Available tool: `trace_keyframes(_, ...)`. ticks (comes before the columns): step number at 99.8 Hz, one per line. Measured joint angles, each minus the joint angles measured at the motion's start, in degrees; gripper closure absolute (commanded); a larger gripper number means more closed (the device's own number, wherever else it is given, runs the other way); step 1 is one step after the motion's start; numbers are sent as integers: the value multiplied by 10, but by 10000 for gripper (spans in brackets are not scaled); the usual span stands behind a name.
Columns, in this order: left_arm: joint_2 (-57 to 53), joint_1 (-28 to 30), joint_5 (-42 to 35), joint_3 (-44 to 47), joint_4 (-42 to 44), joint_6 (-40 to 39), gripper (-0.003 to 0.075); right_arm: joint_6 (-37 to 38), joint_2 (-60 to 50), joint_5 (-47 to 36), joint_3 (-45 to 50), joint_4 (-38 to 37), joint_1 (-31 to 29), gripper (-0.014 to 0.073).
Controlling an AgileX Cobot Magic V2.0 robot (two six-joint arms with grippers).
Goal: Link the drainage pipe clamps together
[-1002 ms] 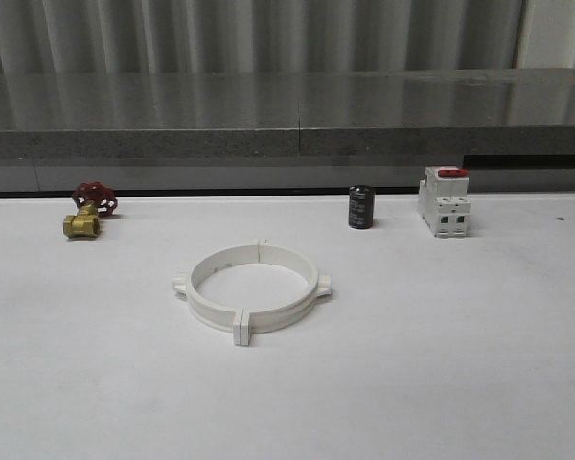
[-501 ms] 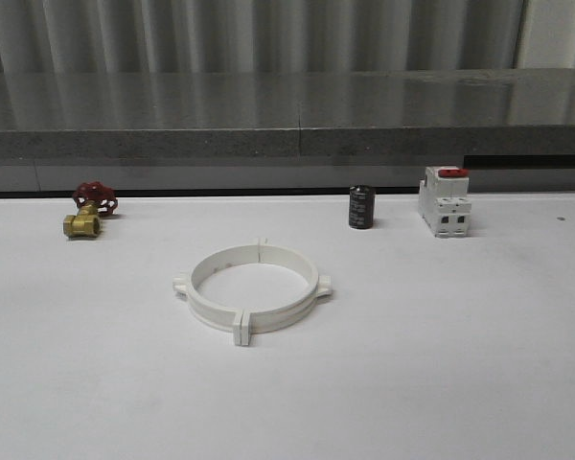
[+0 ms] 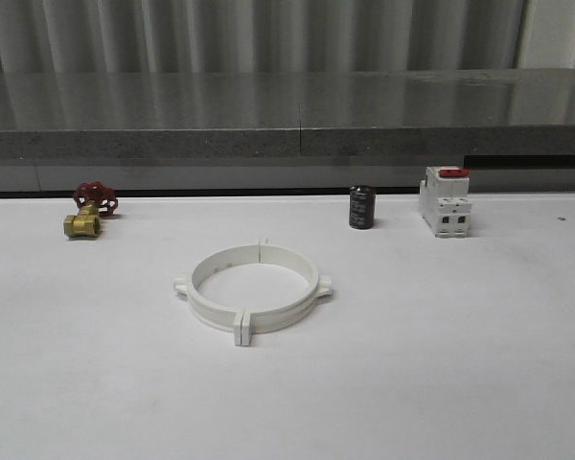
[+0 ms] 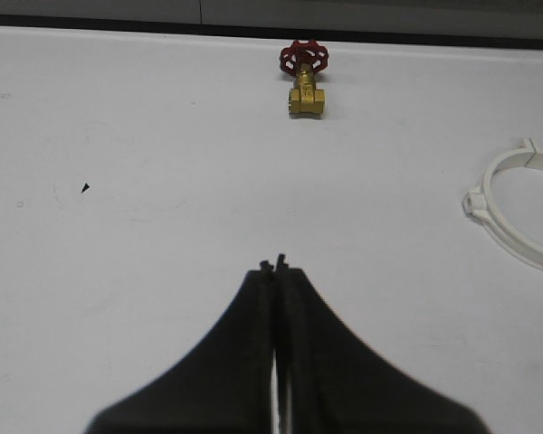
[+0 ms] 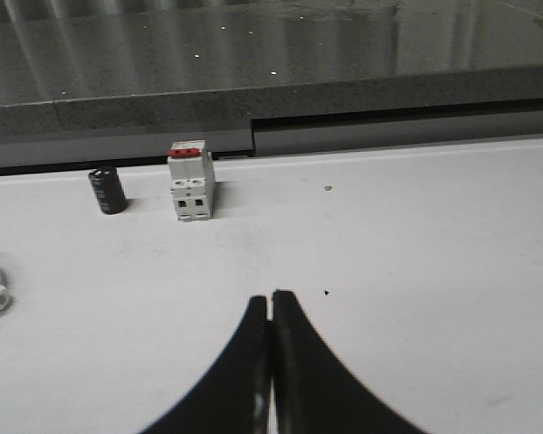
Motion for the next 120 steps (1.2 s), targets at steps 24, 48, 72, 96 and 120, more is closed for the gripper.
trace_keyframes(24, 0, 0, 0, 0, 0, 0, 740, -1, 0, -48, 13, -18, 48, 661)
trace_keyframes(48, 0, 0, 0, 0, 0, 0, 740, 3, 0, -139, 41, -20, 48, 661)
trace_keyframes(72, 0, 0, 0, 0, 0, 0, 740, 4, 0, -142, 41, -21, 48, 661)
trace_keyframes(96, 0, 0, 0, 0, 0, 0, 740, 4, 0, -142, 42, -21, 48, 661)
trace_keyframes(120, 0, 0, 0, 0, 0, 0, 740, 4, 0, -142, 42, -22, 48, 661)
